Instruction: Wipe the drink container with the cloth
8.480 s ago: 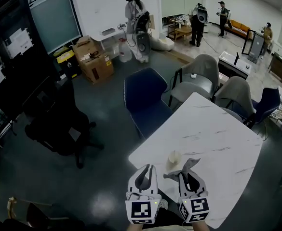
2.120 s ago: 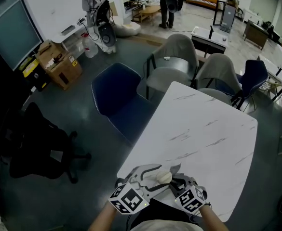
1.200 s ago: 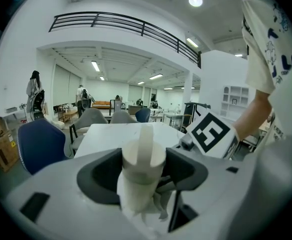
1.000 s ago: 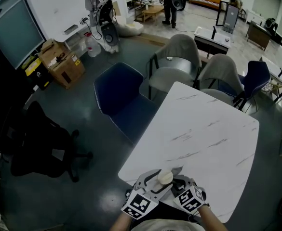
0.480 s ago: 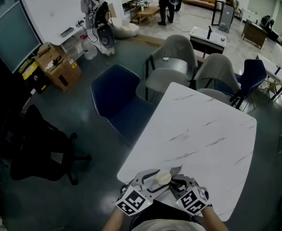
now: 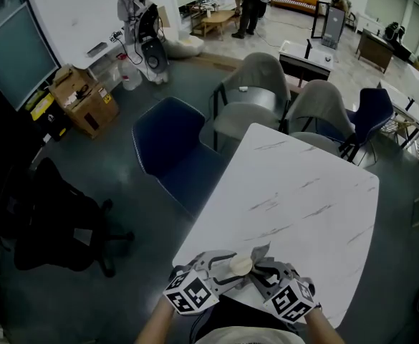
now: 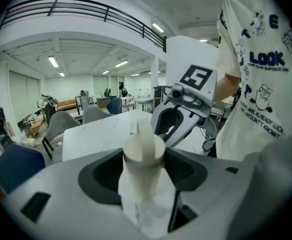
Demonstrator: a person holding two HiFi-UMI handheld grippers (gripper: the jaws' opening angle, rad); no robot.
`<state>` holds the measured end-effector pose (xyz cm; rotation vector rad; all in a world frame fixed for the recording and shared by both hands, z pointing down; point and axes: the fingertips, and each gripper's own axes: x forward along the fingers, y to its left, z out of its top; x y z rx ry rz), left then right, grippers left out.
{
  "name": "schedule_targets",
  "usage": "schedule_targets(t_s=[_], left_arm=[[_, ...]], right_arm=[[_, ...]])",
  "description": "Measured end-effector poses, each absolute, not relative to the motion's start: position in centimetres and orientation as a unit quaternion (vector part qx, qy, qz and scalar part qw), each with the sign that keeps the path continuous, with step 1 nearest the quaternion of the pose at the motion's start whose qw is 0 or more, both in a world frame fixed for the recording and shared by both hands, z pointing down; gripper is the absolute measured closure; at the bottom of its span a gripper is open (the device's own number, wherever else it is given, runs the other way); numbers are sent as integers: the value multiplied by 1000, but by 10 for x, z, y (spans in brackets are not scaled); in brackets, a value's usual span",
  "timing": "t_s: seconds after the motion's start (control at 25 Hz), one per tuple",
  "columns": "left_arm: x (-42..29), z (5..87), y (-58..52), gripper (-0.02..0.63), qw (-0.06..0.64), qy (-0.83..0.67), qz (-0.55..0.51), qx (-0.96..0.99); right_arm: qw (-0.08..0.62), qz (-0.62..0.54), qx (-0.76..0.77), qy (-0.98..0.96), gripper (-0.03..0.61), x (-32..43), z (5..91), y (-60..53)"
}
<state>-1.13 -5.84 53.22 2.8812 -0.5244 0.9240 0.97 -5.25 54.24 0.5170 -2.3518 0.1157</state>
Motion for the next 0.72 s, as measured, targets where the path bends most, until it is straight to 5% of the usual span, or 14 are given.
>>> schedule_targets(t_s=[0.72], left_arm=[[-16, 533, -56, 353, -18, -52, 341, 939]], right_arm=[[365, 33, 191, -911, 522, 6, 539, -47]])
